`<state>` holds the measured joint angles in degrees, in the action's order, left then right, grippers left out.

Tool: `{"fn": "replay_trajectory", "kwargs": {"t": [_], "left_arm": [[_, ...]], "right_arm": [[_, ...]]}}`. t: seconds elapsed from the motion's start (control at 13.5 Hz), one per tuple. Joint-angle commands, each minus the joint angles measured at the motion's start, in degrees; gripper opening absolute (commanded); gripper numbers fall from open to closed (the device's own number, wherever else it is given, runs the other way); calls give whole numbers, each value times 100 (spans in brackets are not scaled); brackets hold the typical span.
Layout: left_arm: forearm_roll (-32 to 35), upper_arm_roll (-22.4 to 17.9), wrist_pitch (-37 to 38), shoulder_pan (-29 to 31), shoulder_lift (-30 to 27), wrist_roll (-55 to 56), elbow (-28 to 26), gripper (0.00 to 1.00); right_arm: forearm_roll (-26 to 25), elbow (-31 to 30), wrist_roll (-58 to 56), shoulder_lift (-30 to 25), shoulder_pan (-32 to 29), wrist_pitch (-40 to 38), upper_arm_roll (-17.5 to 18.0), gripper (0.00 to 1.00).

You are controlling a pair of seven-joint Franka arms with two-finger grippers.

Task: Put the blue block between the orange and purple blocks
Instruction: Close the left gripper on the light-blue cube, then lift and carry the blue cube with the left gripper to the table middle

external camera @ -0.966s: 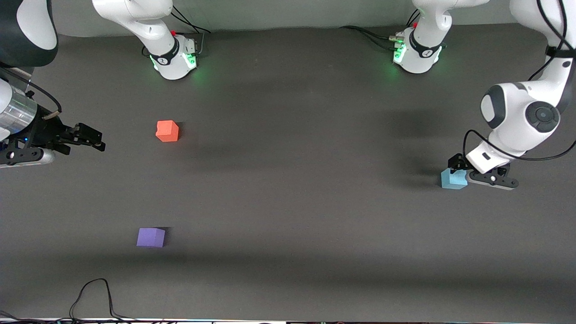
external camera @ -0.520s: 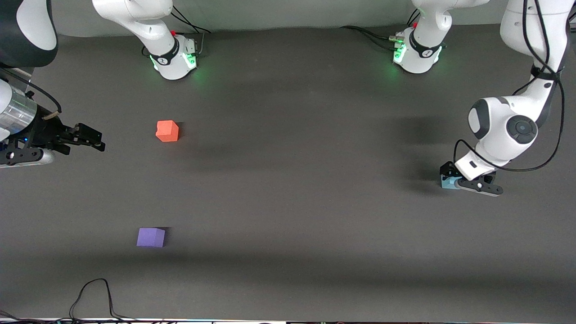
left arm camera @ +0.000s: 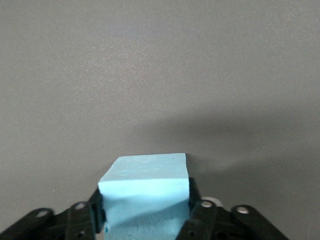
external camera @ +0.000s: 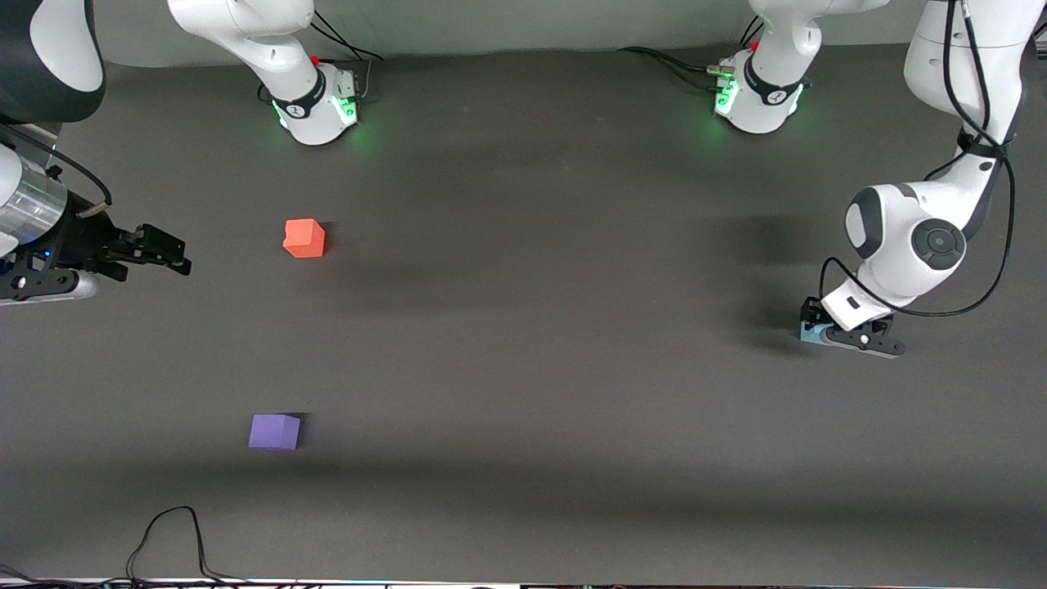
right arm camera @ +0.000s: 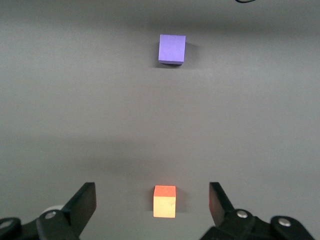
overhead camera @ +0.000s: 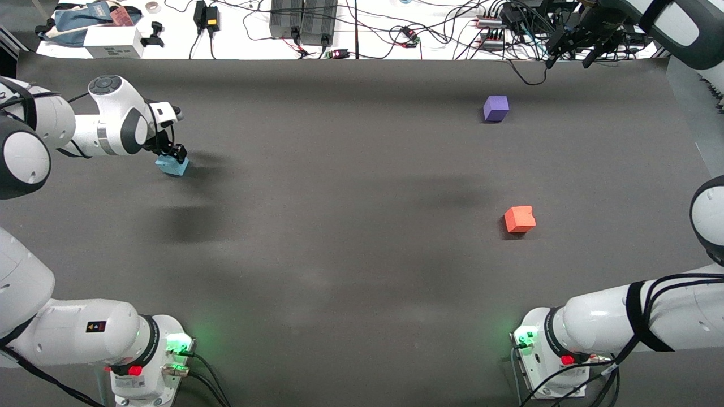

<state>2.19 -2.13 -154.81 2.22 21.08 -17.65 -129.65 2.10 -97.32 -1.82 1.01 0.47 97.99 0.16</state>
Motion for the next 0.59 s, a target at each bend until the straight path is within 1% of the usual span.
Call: {"fn": "replay_trajectory", "kwargs": {"t": [0.0, 0.07, 0.22, 0.3, 0.37, 0.52], "left_arm": [[1, -15, 109, 24, -60, 8, 132, 27], [-8, -16, 492, 24, -173, 8, 324, 28], [-25, -7, 2139, 6, -437, 77, 1156, 30], [-25, 11, 2844, -46, -569, 339, 1474, 31], [-25, 106, 3356, -125, -700, 681, 1703, 31], [-34, 396, 3982, -467, -903, 1602, 1986, 31]], "right_arm": [[-25, 3, -72, -13, -20, 27, -7, 100], [-34, -6, -81, -13, -20, 27, -7, 100], [-34, 3, -81, -13, -20, 27, -7, 100], [-25, 3, -81, -13, -20, 27, 2, 100], [-34, 3, -81, -13, -20, 27, -7, 100], [-25, 3, -81, -13, -20, 27, -7, 100]]}}
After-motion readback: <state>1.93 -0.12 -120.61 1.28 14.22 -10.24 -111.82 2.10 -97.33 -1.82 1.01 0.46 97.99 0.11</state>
